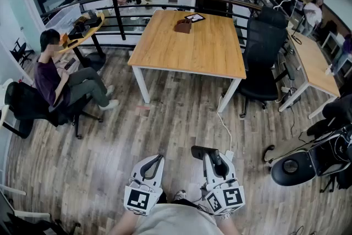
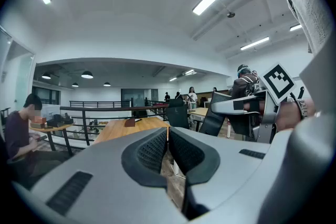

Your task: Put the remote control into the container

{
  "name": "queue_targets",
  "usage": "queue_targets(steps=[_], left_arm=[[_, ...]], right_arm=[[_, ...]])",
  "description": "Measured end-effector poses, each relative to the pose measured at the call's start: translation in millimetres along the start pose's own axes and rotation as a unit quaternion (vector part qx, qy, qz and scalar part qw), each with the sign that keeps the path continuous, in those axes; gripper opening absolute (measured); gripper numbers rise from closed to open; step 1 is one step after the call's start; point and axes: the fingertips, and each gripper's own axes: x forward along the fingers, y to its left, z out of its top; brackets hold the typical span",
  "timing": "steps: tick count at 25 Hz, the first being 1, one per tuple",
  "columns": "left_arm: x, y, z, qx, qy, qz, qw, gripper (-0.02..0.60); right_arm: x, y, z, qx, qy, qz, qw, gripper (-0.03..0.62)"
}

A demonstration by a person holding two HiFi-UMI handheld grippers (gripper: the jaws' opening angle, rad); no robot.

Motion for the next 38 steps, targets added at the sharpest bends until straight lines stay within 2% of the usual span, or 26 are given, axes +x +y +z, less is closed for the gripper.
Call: queue_targets(steps=[4,8,15,20,27,30,34,38], left_arm=[[-0.6,-12.8,12.0,0.002,-0.019,-0.010,0.9998,0.020],[10.9,-15.0,2.4,-0.008,-0.012,-0.016,0.9998,0.020],[58.3,21.4,-8.3,-0.028,-0.011,-0.025,0.9992,0.020],[109.2,80.7,-9.3,-0.035,-0.003,-0.034,0.9988,0.020],[182.6,166.5,-0.2,-0.028,-0.031,-0.058,0.9975,0.020],[199.1,203.3,6.0,-0.033,-0.037,-0.060,0.9970,0.020],[214.6,251.7,2.6,-0.029,-0.033,-0.053,0.9976,0.020],[223.9,280.5,-6.9,-0.027,-0.024,-0.047,0.9982,0.020]], right_arm=[[-17.0,-6.5,-0.6,0.003,0.001,-0.014,1.000,0.103],[-17.6,-20.3,-6.6,0.005,0.006,-0.027,1.000,0.103],[20.9,-39.3,-18.0,0.007,0.032,-0.058,0.998,0.103],[93.7,-43.9,-11.7,-0.002,0.034,-0.065,0.997,0.103],[207.8,-35.9,7.9,-0.015,0.026,-0.076,0.997,0.103],[244.0,-29.1,11.8,-0.012,0.024,-0.085,0.996,0.103],[289.9,-13.1,3.4,0.000,0.036,-0.076,0.996,0.103],[319.6,-4.4,-5.4,0.000,0.045,-0.066,0.997,0.103]])
